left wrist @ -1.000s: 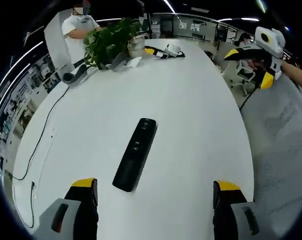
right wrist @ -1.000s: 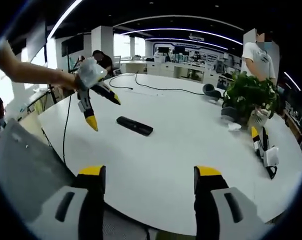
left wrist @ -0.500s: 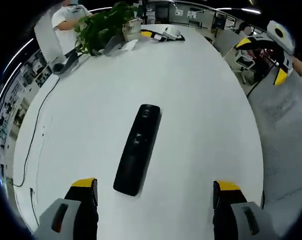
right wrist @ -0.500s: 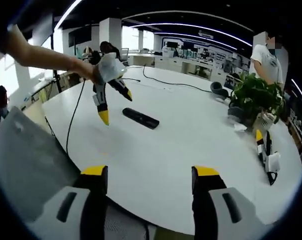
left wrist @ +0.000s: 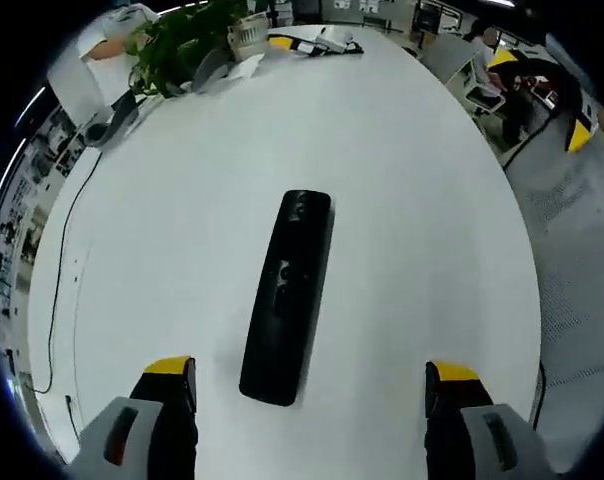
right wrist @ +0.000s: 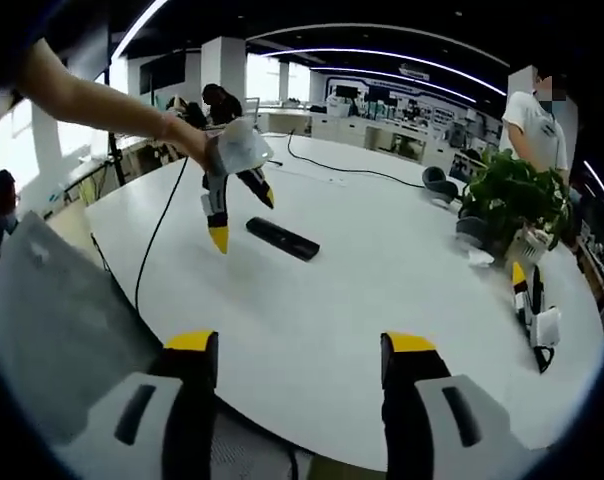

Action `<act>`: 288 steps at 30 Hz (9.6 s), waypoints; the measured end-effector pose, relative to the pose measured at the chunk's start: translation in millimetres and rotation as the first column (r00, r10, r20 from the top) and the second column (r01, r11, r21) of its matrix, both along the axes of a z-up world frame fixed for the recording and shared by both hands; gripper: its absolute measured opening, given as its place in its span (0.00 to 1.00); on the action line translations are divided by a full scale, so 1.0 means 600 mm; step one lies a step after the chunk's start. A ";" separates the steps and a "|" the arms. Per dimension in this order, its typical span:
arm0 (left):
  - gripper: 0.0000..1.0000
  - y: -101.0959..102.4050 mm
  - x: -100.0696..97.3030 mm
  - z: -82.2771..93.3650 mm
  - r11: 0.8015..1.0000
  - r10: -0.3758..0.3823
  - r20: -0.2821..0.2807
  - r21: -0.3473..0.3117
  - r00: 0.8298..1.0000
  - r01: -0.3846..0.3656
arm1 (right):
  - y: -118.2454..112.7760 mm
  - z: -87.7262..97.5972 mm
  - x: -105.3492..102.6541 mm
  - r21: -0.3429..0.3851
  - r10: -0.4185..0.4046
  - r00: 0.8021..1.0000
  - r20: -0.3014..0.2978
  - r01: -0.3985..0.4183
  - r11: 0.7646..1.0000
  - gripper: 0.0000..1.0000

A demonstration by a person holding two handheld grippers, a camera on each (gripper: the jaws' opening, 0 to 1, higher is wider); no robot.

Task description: Press the specified remote control buttons in sequence, fully releasing each button before pressing the next.

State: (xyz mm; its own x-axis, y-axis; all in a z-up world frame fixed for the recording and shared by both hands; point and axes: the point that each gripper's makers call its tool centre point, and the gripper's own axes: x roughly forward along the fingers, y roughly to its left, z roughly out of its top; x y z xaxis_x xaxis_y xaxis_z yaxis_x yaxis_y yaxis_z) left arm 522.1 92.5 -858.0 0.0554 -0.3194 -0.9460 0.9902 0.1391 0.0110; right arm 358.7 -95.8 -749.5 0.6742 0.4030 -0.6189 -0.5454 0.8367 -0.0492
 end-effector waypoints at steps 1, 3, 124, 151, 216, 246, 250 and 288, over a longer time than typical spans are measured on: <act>0.95 -0.001 0.000 -0.001 1.000 -0.001 -0.004 0.003 1.000 0.001 | 0.000 0.000 0.000 0.001 0.000 1.000 -0.001 0.000 1.000 0.68; 0.91 -0.003 -0.004 -0.003 1.000 -0.015 -0.016 0.004 1.000 0.015 | 0.001 -0.001 -0.001 0.003 0.002 1.000 -0.006 -0.002 1.000 0.67; 0.24 0.012 -0.282 -0.010 0.985 -0.002 0.017 -0.172 1.000 0.005 | 0.006 -0.010 -0.010 -0.101 0.055 0.998 -0.006 -0.056 0.993 0.51; 0.24 0.001 -0.335 -0.010 0.984 0.004 0.013 -0.177 1.000 -0.001 | 0.020 -0.019 -0.020 -0.145 0.125 0.992 -0.025 -0.127 0.981 0.46; 0.24 0.003 -0.338 -0.010 0.951 -0.036 0.026 -0.306 0.999 0.043 | 0.194 -0.181 -0.048 -0.162 0.546 0.663 -0.512 -0.699 0.696 0.00; 0.24 0.003 -0.337 -0.011 0.947 -0.040 0.025 -0.317 0.999 0.046 | 0.217 -0.180 -0.052 -0.303 0.635 0.622 -0.459 -0.781 0.546 0.00; 0.24 0.004 -0.337 -0.011 0.946 -0.040 0.024 -0.322 0.999 0.045 | 0.216 -0.181 -0.051 -0.290 0.623 0.640 -0.450 -0.764 0.576 0.00; 0.24 0.004 -0.338 -0.010 0.942 -0.041 0.023 -0.332 0.999 0.047 | 0.240 -0.178 -0.052 -0.188 0.691 0.604 -0.398 -0.791 0.583 0.00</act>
